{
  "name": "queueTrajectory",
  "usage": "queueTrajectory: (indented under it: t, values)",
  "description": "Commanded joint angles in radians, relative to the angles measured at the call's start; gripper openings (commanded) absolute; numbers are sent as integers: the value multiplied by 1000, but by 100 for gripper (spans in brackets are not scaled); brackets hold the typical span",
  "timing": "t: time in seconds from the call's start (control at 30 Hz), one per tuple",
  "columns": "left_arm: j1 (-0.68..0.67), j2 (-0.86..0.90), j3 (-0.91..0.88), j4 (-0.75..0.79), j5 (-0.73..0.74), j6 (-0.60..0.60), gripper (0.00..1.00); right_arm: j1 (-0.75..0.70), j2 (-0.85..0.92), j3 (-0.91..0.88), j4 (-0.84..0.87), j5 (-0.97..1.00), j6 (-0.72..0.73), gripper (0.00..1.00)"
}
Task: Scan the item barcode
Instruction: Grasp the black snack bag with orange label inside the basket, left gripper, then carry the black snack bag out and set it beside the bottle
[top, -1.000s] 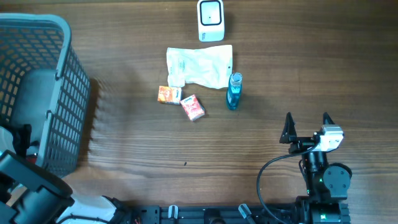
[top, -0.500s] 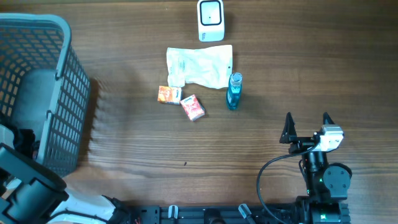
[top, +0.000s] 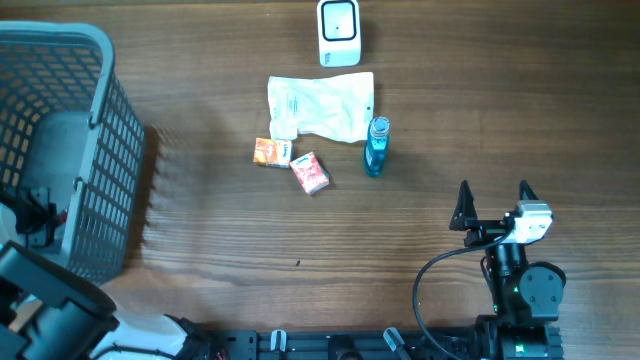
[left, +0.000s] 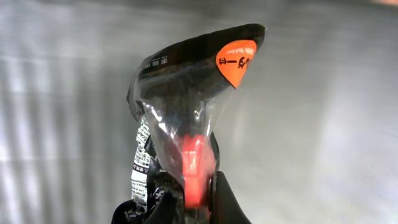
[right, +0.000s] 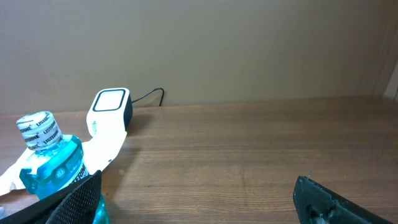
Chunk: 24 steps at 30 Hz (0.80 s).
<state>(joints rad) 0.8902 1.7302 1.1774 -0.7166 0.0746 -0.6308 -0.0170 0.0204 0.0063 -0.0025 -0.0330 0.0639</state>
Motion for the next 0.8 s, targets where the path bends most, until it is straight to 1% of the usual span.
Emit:
queueTrajectory:
  t: [0.0, 0.07, 0.13, 0.23, 0.27, 0.37, 0.4, 0.43, 0.5, 0.57, 0.6, 0.63, 0.7, 0.73, 0.77]
  values:
    - [4, -146, 9, 61, 285, -82, 4, -3, -3, -1, 3, -12, 14, 100]
    - [4, -211, 9, 100, 358, -138, 4, -3, -3, -1, 3, -12, 14, 100]
    - [4, -286, 9, 143, 438, -150, 4, -3, -3, -1, 3, -12, 14, 100]
    - [4, -423, 9, 217, 570, -264, 4, -3, -3, -1, 3, -12, 14, 100]
    - [0, -484, 9, 279, 634, -337, 4, -3, -3, -1, 3, -12, 15, 100]
    - [-58, -600, 9, 454, 689, -472, 4, -3, -3, -1, 3, -12, 14, 100]
    - [-106, -645, 9, 527, 688, -504, 4, -3, -3, -1, 3, -12, 14, 100]
    - [-166, -683, 9, 596, 686, -507, 4, -3, -3, -1, 3, -12, 15, 100]
    - [-288, -727, 9, 647, 664, -507, 4, -3, -3, -1, 3, -12, 14, 100]
    - [-491, -747, 9, 645, 642, -479, 4, -3, -3, -1, 3, -12, 14, 100]
    - [-599, -739, 9, 621, 627, -446, 4, -3, -3, -1, 3, -12, 15, 100]
    - [-710, -726, 9, 566, 581, -403, 4, -3, -3, -1, 3, -12, 15, 100]
    - [-891, -684, 8, 441, 441, -309, 4, -3, -3, -1, 3, -12, 14, 100]
    - [-1001, -644, 8, 366, 314, -260, 4, -3, -3, -1, 3, -12, 14, 100]
    - [-1064, -613, 8, 327, 245, -243, 4, -3, -3, -1, 3, -12, 14, 100]
